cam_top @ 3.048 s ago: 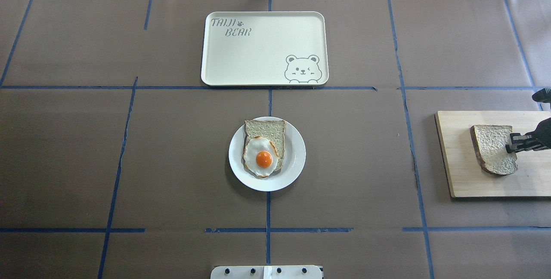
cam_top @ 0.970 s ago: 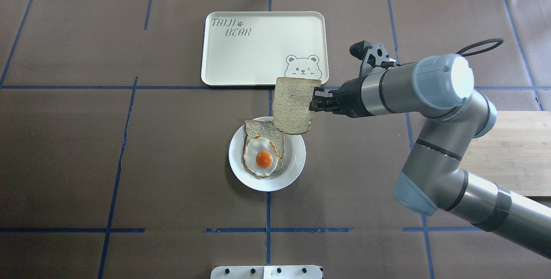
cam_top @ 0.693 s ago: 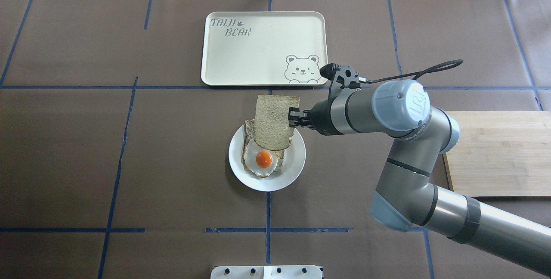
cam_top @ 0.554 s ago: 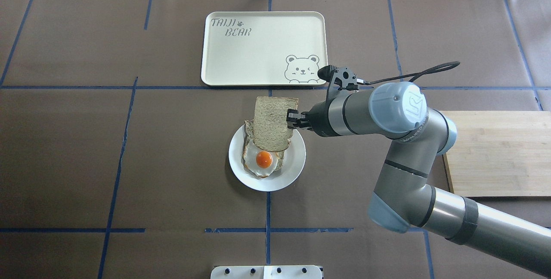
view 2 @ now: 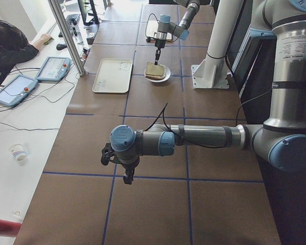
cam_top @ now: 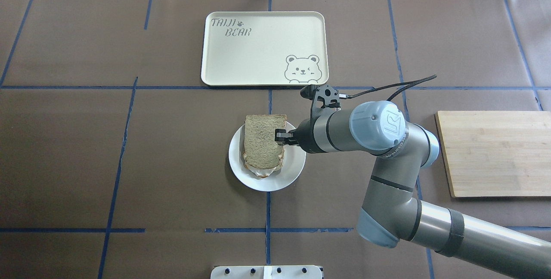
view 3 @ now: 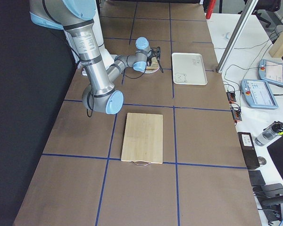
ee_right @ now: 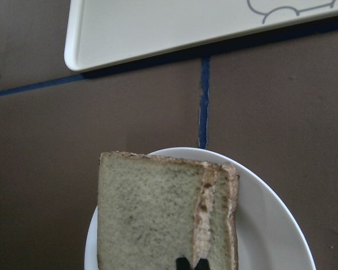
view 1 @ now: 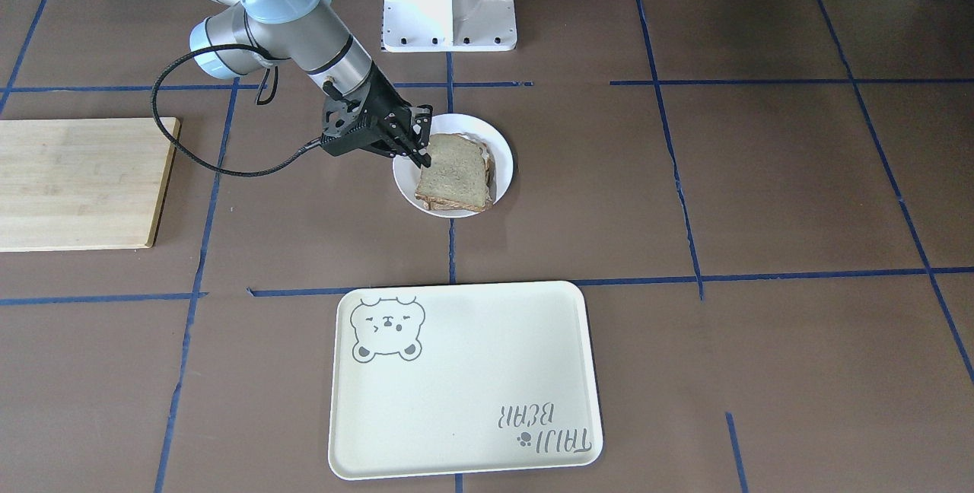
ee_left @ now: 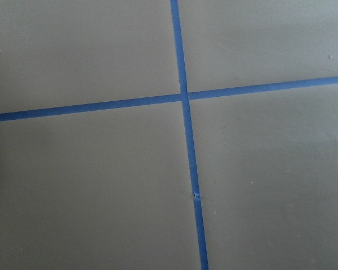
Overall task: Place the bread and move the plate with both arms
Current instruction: 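Lift the bread with the right gripper and lay it on the egg toast, then open the right gripper and withdraw it while the left arm moves in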
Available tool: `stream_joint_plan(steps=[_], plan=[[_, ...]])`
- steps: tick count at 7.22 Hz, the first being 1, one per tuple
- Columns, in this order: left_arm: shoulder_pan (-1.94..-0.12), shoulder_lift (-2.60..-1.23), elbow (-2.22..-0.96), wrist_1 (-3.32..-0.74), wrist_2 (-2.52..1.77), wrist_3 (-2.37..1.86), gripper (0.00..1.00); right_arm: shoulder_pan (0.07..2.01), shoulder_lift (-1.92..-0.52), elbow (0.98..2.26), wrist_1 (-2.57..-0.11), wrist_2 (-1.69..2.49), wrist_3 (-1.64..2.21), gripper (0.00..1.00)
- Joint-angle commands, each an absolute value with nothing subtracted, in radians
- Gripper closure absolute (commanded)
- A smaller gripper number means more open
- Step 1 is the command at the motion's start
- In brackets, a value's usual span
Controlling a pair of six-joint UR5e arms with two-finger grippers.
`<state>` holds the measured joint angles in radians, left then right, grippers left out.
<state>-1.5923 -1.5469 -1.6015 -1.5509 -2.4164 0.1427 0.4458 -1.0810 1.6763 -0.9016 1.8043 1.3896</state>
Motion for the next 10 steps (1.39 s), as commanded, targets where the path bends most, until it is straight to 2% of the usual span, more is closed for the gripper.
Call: stream_joint_plan(steps=[1, 2, 3, 6, 8, 10], plan=[[-1.592, -1.546, -1.601, -1.551, -2.418, 0.143, 0.00, 0.433, -1.091, 1.664, -0.907, 1.796, 1.388, 0.97], [-1.592, -1.546, -1.601, -1.551, -2.418, 0.143, 0.00, 0.436, -1.089, 1.666, -0.907, 1.796, 1.390, 0.78], [-1.592, -1.546, -1.605, -1.551, -2.416, 0.141, 0.00, 0.437, -1.092, 1.666, -0.905, 1.796, 1.390, 0.02], [-1.594, -1.557, -1.640, -1.551, -2.421, 0.138, 0.00, 0.535, -1.088, 1.698, -0.942, 1.833, 1.396, 0.00], [-1.585, -1.566, -1.715, -1.554, -2.443, 0.012, 0.00, 0.673, -1.089, 1.767, -1.140, 1.955, 1.349, 0.00], [-1.504, -1.571, -1.810, -1.562, -2.523, -0.183, 0.00, 0.782, -1.091, 1.842, -1.430, 1.991, 1.063, 0.00]])
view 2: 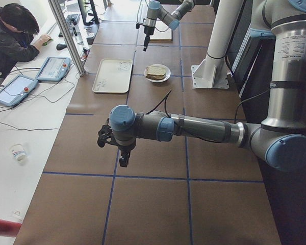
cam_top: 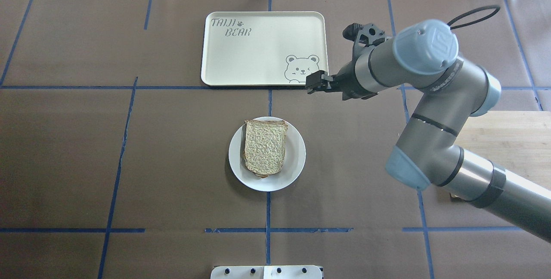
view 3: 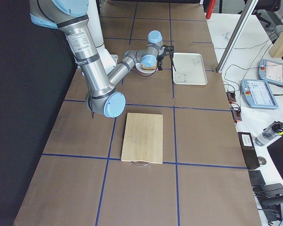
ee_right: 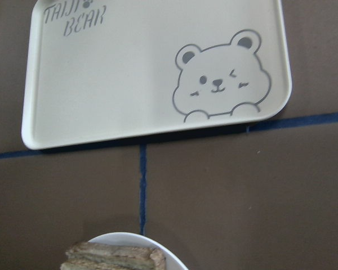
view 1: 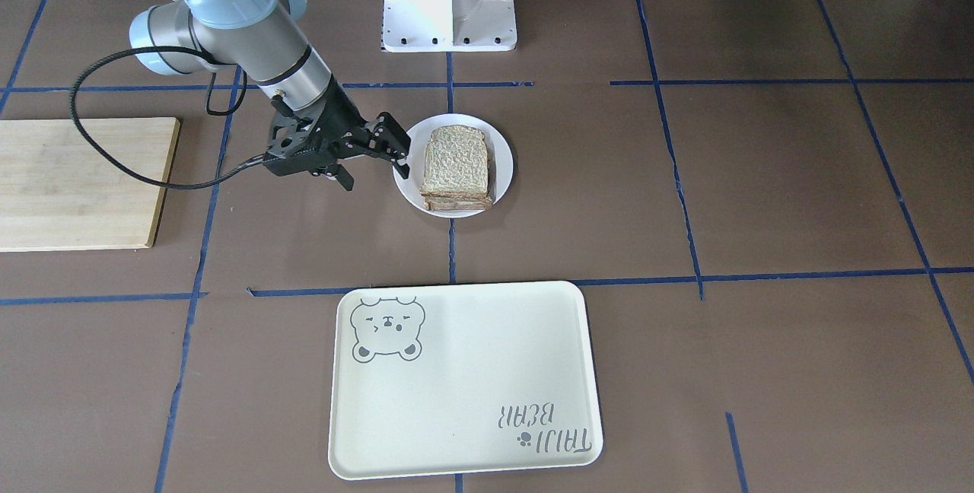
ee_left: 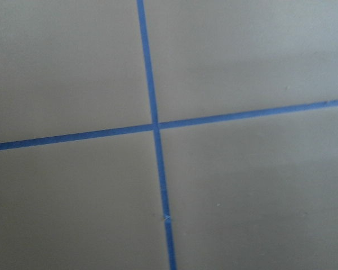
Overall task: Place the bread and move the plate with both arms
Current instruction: 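Open the right gripper and withdraw it while the left arm moves in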
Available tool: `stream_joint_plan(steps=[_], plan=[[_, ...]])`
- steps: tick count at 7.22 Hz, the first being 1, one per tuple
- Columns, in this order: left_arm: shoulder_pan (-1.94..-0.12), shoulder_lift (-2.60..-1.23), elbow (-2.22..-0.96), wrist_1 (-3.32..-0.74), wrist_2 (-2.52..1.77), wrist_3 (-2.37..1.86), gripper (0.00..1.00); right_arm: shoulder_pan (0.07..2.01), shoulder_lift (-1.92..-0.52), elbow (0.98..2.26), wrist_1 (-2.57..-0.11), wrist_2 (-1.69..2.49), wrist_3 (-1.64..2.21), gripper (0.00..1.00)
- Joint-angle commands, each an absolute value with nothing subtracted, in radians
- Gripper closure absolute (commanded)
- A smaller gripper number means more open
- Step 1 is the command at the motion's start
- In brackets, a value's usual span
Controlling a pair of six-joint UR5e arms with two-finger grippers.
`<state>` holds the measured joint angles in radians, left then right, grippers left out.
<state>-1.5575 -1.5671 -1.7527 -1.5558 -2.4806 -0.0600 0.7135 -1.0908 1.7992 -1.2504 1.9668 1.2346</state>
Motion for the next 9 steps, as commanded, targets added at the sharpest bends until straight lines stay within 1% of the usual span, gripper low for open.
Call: stream_joint_plan(steps=[1, 4, 5, 6, 7, 8, 9], plan=[[-1.452, -1.572, -1.816, -1.668, -2.523, -0.319, 0.00, 0.851, -1.091, 1.844, -1.531, 1.993, 0.884, 0.00], [-1.225, -1.581, -1.798, -2.189, -2.516, -1.031, 0.00, 1.073, -1.133, 1.835, -1.779, 2.078, 0.380, 0.00], [-1.176, -1.601, -1.789, -2.309, -2.508, -1.216, 0.00, 1.130, -1.176, 1.832, -1.807, 2.113, 0.256, 0.00], [-1.151, -1.612, -1.789, -2.371, -2.505, -1.308, 0.00, 1.196, -1.215, 1.809, -1.806, 2.182, 0.162, 0.00], [-1.122, -1.612, -1.787, -2.457, -2.469, -1.409, 0.00, 1.259, -1.241, 1.752, -1.804, 2.279, 0.073, 0.00], [-1.064, -1.612, -1.787, -2.567, -2.414, -1.563, 0.00, 1.294, -1.282, 1.737, -1.807, 2.299, -0.017, 0.00], [-0.951, -1.614, -1.789, -2.695, -2.284, -1.744, 0.00, 1.334, -1.339, 1.733, -1.807, 2.292, -0.096, 0.00]])
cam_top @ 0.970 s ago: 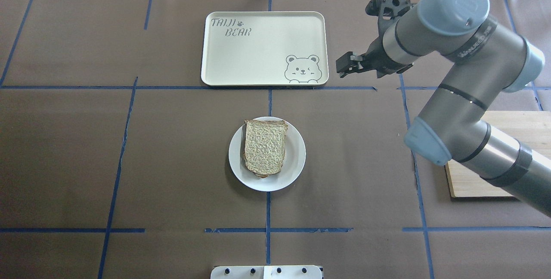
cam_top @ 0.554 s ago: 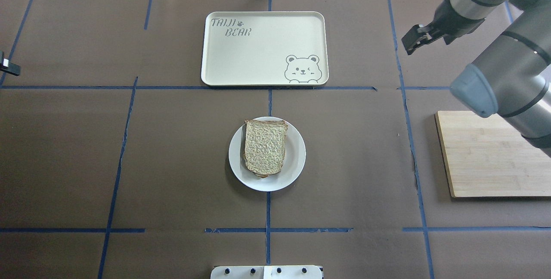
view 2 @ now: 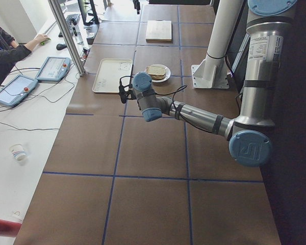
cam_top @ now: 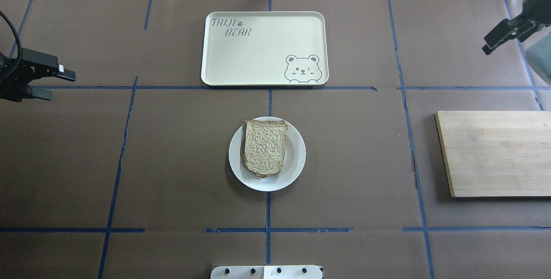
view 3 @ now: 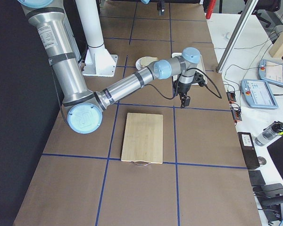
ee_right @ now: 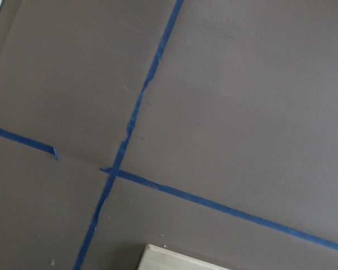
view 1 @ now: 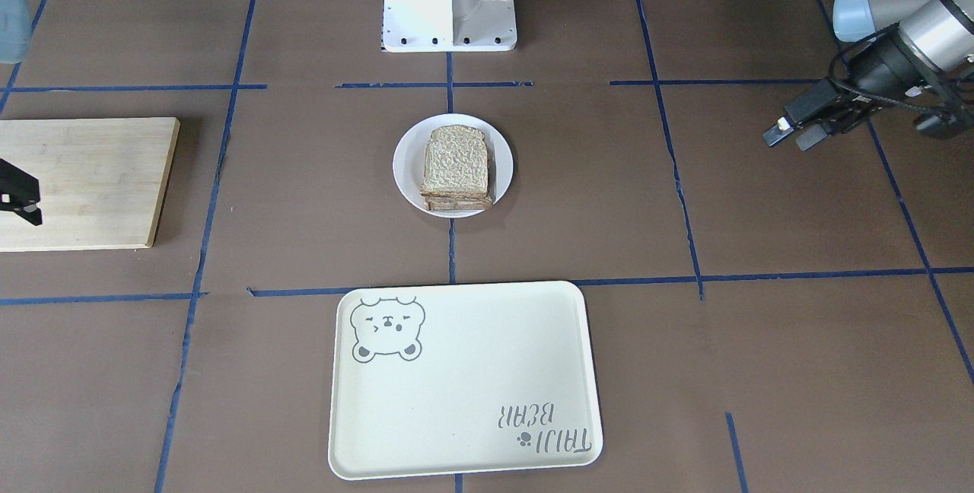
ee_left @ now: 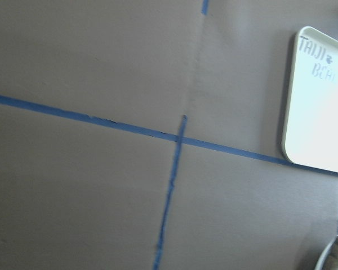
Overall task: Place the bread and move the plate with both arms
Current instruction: 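Open the right gripper and withdraw it while the left arm moves in, then reach the left gripper to the white plate rim and grip it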
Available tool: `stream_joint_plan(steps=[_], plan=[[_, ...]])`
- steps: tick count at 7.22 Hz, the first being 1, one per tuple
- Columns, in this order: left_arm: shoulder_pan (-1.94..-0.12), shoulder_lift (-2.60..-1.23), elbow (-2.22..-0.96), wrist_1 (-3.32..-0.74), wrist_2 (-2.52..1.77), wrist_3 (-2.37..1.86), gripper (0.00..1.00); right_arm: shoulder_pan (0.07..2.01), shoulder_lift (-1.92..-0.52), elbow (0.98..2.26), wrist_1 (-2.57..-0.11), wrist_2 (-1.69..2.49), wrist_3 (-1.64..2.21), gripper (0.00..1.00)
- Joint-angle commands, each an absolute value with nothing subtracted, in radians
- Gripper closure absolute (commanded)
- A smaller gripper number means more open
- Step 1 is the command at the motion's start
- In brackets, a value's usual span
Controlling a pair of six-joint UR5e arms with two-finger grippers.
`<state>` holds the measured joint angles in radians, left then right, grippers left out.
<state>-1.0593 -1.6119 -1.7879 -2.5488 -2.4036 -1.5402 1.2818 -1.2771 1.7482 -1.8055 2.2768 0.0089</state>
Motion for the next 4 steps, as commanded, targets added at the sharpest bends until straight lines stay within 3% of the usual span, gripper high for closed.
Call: stream_joint_plan(steps=[1, 2, 4], plan=[[-0.787, -1.621, -1.787, -2.788, -2.090, -1.879, 0.00, 1.376, -1.388, 1.730, -1.806, 2.293, -0.165, 0.00], [-0.655, -1.653, -1.784, -2.789, -1.937, -1.929, 0.02, 1.388, -1.458, 1.723, -1.798, 2.315, -0.144, 0.00], [-0.476, -1.744, -1.745, -2.783, -1.815, -1.973, 0.17, 1.394, -1.445, 1.714, -1.795, 2.315, -0.147, 0.00]])
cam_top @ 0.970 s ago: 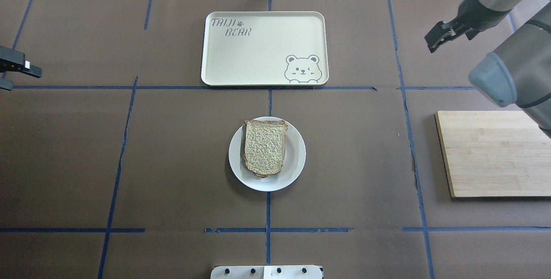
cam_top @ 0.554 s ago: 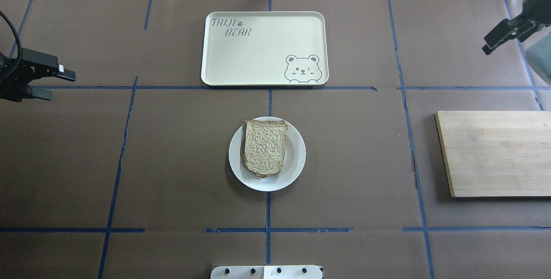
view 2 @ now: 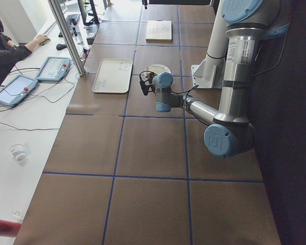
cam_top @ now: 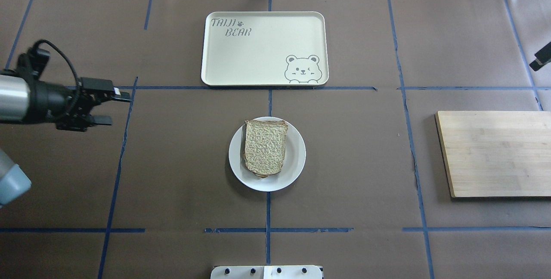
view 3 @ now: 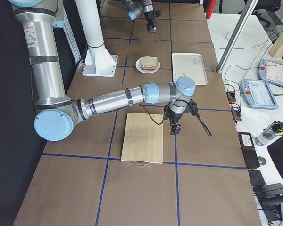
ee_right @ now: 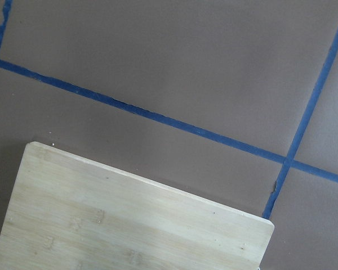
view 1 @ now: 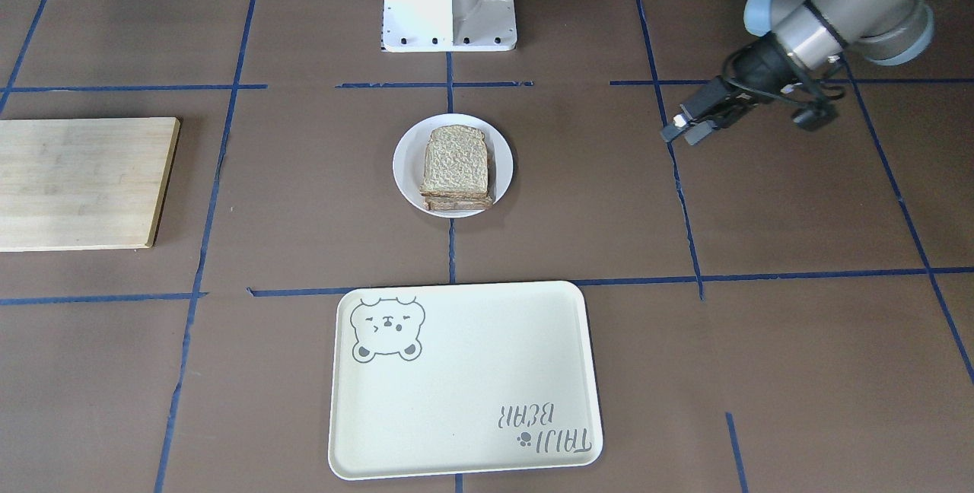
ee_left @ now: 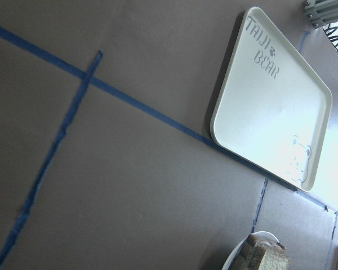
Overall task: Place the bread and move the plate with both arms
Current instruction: 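Reach the left gripper to the white plate rim and grip it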
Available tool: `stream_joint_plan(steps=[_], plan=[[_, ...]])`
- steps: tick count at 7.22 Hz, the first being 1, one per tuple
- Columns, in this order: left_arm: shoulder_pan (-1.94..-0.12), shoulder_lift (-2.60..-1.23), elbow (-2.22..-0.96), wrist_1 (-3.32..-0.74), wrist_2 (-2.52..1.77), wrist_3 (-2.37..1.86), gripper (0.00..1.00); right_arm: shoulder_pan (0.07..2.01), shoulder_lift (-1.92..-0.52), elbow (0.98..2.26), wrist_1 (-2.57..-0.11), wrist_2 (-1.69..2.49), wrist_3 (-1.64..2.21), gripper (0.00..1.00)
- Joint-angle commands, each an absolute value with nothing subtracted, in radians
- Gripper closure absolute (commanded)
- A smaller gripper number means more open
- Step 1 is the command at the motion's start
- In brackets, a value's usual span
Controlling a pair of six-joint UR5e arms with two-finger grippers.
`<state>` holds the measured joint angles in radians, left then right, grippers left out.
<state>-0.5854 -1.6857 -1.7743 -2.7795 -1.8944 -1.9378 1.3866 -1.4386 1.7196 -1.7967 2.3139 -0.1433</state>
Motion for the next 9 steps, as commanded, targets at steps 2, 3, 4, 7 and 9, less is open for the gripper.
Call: stream_joint_plan(steps=[2, 3, 4, 7, 9], plan=[[-0.460, -1.833, -1.646, -2.781, -1.816, -1.973, 0.38, 1.408, -1.456, 1.712, -1.757, 2.318, -0.144, 0.00], [-0.460, -1.856, -1.613, -2.783, -1.816, -1.973, 0.46, 1.408, -1.466, 1.707, -1.755, 2.319, -0.144, 0.00], [-0.459, -1.871, -1.589, -2.783, -1.818, -1.973, 0.52, 1.408, -1.468, 1.706, -1.755, 2.319, -0.144, 0.00], [-0.427, -1.908, -1.548, -2.781, -1.816, -1.973, 0.54, 1.410, -1.468, 1.704, -1.755, 2.321, -0.144, 0.00], [-0.416, -1.925, -1.531, -2.781, -1.816, -1.973, 0.54, 1.410, -1.468, 1.701, -1.755, 2.319, -0.144, 0.00]])
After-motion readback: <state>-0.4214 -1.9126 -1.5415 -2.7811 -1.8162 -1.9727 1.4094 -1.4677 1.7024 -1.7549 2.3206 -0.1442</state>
